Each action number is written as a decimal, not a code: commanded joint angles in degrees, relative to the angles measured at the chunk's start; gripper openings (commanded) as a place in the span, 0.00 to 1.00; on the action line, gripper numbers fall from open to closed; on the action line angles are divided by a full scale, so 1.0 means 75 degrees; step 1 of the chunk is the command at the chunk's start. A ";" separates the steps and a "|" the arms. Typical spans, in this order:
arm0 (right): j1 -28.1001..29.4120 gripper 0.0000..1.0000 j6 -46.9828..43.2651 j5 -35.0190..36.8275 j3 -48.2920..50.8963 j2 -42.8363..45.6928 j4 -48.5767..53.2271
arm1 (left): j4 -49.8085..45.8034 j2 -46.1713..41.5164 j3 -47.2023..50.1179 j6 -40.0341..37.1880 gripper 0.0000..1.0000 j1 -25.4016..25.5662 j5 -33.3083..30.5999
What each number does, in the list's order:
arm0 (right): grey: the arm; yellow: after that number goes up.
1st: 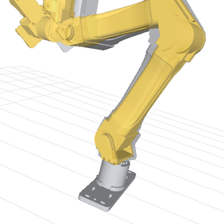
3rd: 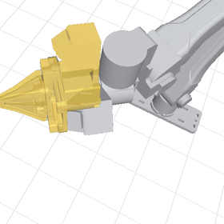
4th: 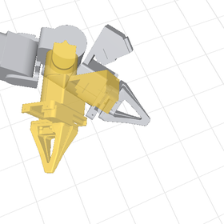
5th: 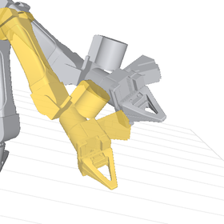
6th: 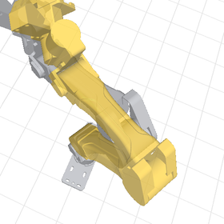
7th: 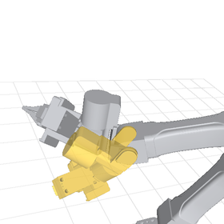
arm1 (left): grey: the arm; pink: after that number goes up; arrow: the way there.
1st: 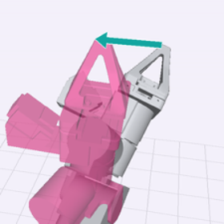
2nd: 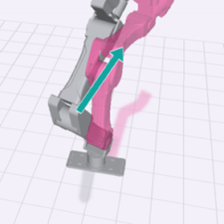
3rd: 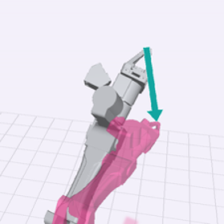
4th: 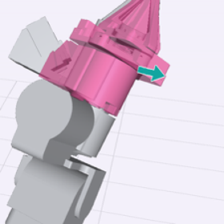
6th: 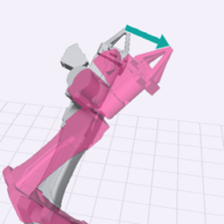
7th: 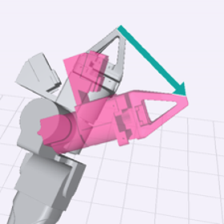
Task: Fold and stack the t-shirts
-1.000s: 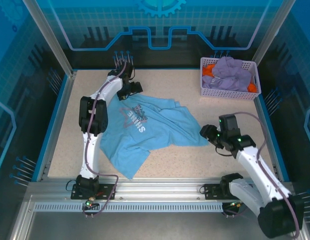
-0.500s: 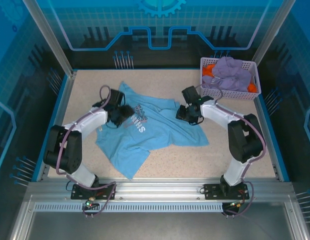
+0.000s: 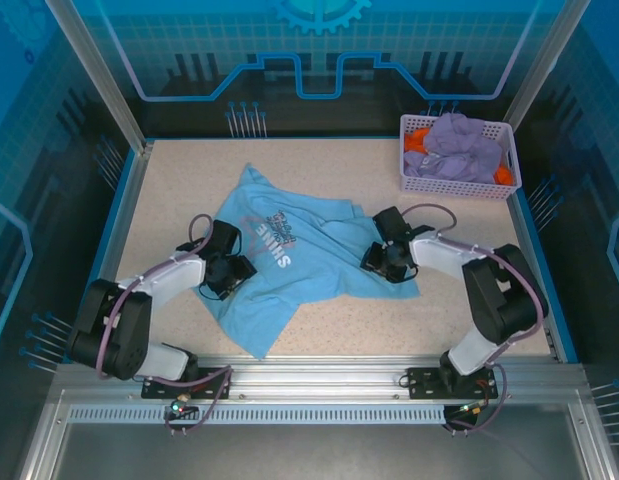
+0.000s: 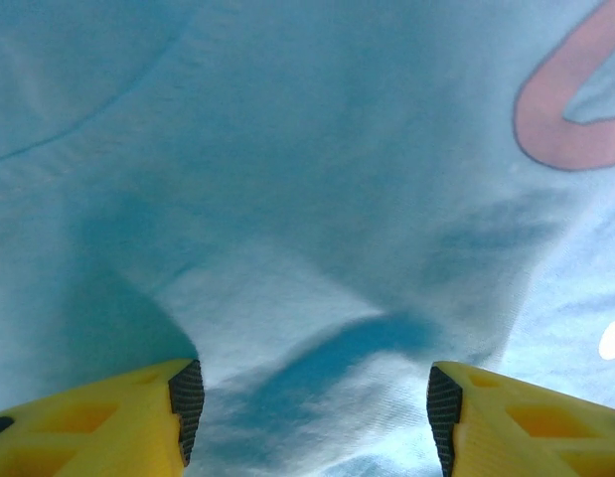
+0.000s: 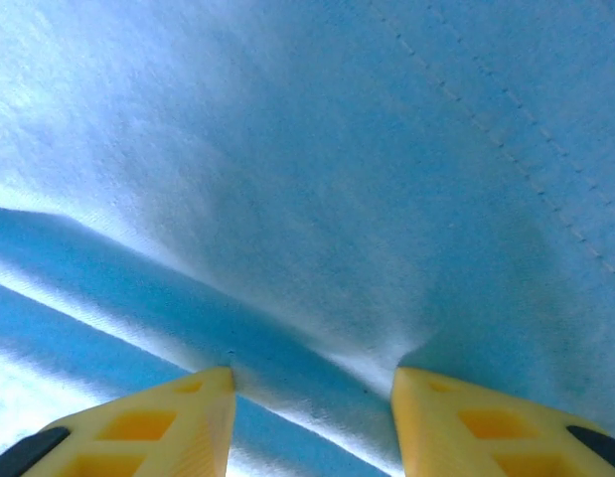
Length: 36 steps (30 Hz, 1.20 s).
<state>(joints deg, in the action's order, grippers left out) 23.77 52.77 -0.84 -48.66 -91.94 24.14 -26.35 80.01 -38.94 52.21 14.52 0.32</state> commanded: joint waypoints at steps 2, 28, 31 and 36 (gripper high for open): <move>0.0351 0.48 0.0912 0.0036 0.1085 0.1266 0.0261 | -0.0400 -0.0380 0.0010 0.0085 0.64 -0.0204 -0.0043; -0.0929 0.47 -0.2839 0.0802 -0.7261 -0.4175 0.2734 | -0.3459 0.7530 -1.1900 -0.3043 0.95 -0.0971 -0.0624; -0.0930 0.48 -0.3016 0.0738 -0.7578 -0.4697 0.2734 | -0.4216 0.8861 -1.3951 -0.3576 0.94 -0.1152 -0.0543; -0.1042 0.44 -0.2949 0.0521 -0.8029 -0.5274 0.2970 | -0.3960 0.9584 -1.4736 -0.3936 0.91 -0.1350 -0.0348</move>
<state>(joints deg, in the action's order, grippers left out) 17.04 31.24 4.91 -106.56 -129.88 43.57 -52.69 151.55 -146.47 27.42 5.82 -2.76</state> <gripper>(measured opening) 0.453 0.914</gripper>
